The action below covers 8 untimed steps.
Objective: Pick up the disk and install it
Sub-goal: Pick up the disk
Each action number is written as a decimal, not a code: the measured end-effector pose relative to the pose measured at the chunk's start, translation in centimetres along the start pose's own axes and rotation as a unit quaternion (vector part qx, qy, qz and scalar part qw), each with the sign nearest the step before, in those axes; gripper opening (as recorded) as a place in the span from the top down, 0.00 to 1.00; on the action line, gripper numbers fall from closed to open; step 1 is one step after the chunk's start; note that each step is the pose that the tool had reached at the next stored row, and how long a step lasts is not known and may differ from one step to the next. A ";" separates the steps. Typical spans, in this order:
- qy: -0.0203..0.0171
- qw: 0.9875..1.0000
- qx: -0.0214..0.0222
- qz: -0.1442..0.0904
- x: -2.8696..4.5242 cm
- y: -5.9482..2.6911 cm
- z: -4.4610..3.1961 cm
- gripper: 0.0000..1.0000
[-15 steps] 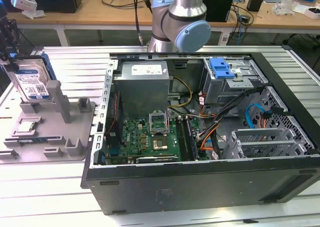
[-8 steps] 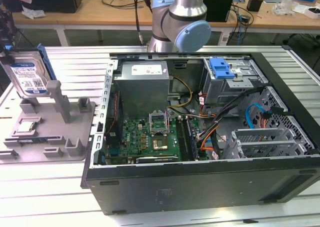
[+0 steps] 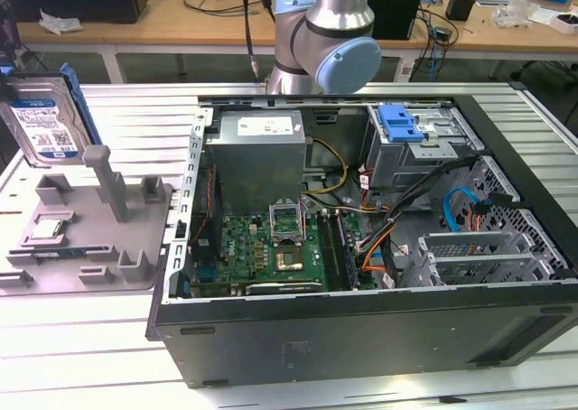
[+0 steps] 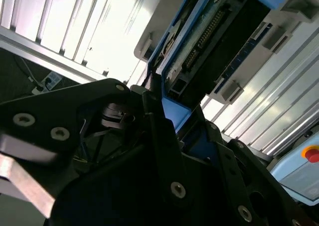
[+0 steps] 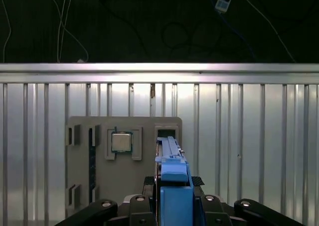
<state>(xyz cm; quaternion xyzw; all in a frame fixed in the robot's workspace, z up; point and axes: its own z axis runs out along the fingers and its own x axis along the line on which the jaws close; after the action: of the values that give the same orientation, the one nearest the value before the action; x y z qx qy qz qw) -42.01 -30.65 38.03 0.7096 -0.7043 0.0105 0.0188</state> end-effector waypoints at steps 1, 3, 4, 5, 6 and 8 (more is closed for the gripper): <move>0.000 1.000 0.000 0.000 0.01 0.00 -0.20 0.63; 0.000 1.000 0.000 0.000 0.02 0.00 -0.56 0.63; 0.000 1.000 0.000 0.000 0.03 0.01 -0.77 0.63; 0.000 1.000 0.000 0.000 0.04 0.01 -0.93 0.63; 0.000 1.000 0.000 0.000 0.05 0.01 -1.18 0.63; 0.000 1.000 0.000 0.000 0.07 0.02 -1.64 0.63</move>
<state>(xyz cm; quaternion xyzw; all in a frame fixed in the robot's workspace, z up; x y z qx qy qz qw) -42.01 -30.65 39.66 0.7096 -0.7043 0.0105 0.0188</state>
